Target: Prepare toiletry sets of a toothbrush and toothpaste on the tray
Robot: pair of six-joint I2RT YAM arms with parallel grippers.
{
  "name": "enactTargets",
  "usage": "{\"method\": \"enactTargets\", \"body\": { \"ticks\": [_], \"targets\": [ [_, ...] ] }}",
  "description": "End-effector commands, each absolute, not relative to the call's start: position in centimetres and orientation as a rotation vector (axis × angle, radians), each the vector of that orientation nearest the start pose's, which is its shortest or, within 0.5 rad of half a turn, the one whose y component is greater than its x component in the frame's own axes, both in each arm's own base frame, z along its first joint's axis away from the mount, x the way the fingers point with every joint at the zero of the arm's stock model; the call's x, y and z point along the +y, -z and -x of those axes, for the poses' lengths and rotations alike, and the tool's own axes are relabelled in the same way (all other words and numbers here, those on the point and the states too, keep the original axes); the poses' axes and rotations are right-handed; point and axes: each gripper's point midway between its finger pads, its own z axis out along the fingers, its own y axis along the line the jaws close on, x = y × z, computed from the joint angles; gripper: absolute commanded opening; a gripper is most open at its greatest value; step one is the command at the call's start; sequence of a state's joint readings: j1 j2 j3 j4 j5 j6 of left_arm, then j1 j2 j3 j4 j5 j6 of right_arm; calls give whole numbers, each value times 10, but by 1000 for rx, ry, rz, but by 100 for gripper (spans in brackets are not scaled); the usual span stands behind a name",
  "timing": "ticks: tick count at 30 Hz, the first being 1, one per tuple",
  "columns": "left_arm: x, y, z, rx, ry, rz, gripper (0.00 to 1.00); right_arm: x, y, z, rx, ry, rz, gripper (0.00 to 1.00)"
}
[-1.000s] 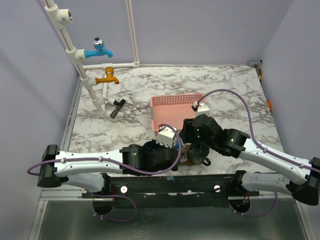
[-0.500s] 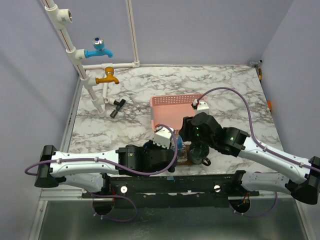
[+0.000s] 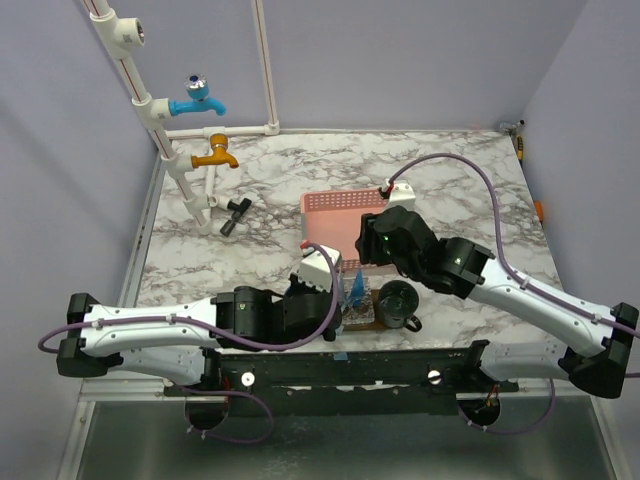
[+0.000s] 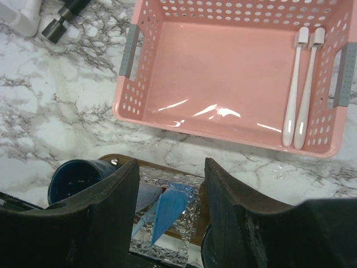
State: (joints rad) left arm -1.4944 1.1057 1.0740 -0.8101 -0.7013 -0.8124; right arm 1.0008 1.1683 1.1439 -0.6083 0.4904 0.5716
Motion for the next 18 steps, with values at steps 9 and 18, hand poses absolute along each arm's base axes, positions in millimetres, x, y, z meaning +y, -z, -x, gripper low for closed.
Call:
{"method": "enactTargets", "body": {
  "ticks": [9, 18],
  "targets": [
    [-256, -266, -122, 2061, 527, -501, 38, 230, -221, -285, 2225, -209, 186, 54],
    [-224, -279, -146, 2050, 583, -453, 46, 204, -178, -320, 2352, -176, 127, 54]
  ]
}}
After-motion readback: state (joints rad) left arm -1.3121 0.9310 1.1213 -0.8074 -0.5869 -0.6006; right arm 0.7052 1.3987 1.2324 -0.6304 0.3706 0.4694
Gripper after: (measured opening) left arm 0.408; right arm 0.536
